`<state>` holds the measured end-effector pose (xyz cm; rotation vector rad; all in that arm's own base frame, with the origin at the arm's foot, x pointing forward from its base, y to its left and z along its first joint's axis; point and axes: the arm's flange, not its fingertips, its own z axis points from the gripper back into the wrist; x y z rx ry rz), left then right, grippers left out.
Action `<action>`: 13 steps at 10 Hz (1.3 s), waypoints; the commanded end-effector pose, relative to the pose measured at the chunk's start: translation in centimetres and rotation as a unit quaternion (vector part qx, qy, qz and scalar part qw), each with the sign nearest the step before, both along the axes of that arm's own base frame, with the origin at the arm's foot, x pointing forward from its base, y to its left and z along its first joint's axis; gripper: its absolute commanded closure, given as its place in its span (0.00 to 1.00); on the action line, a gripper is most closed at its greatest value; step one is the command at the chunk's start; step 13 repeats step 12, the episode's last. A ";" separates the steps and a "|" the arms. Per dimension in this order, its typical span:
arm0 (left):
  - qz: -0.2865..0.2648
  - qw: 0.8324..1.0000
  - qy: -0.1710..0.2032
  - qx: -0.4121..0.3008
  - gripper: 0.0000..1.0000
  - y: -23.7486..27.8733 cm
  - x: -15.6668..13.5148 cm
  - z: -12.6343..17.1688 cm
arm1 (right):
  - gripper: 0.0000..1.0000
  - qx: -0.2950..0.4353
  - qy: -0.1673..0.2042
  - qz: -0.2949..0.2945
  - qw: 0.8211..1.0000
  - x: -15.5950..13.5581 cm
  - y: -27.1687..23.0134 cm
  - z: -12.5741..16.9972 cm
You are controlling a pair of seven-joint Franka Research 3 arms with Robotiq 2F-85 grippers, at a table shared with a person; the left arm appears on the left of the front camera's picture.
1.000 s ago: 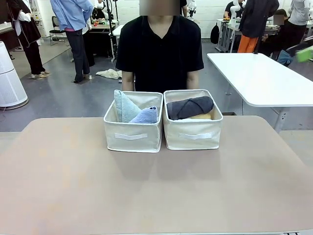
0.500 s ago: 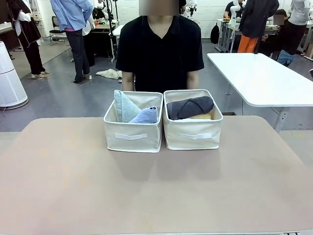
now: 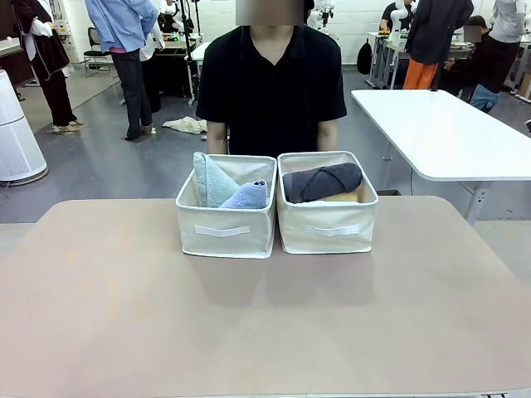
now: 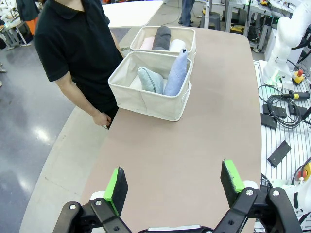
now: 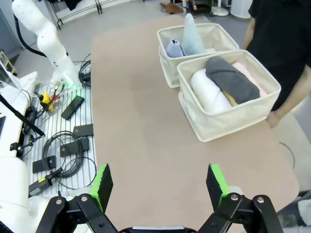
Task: Sort the towels based on their folding style.
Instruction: Pick up another triangle-folded towel from the table and place it in the left Fabric basket.
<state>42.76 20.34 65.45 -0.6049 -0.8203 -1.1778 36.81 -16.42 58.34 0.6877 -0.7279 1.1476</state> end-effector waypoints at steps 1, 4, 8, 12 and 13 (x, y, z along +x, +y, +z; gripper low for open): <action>-0.003 1.000 -0.005 -0.003 0.00 -0.1 -0.3 0.1 | 0.00 0.010 -0.003 0.006 1.000 0.1 0.0 -0.1; -0.003 1.000 -0.005 -0.003 0.00 -0.1 -0.3 0.1 | 0.00 0.010 -0.003 0.006 1.000 0.1 0.0 -0.1; -0.003 1.000 -0.005 -0.003 0.00 -0.1 -0.3 0.1 | 0.00 0.010 -0.003 0.006 1.000 0.1 0.0 -0.1; -0.003 1.000 -0.005 -0.003 0.00 -0.1 -0.3 0.1 | 0.00 0.010 -0.003 0.006 1.000 0.1 0.0 -0.1; -0.003 1.000 -0.005 -0.003 0.00 -0.1 -0.3 0.1 | 0.00 0.010 -0.003 0.006 1.000 0.1 0.0 -0.1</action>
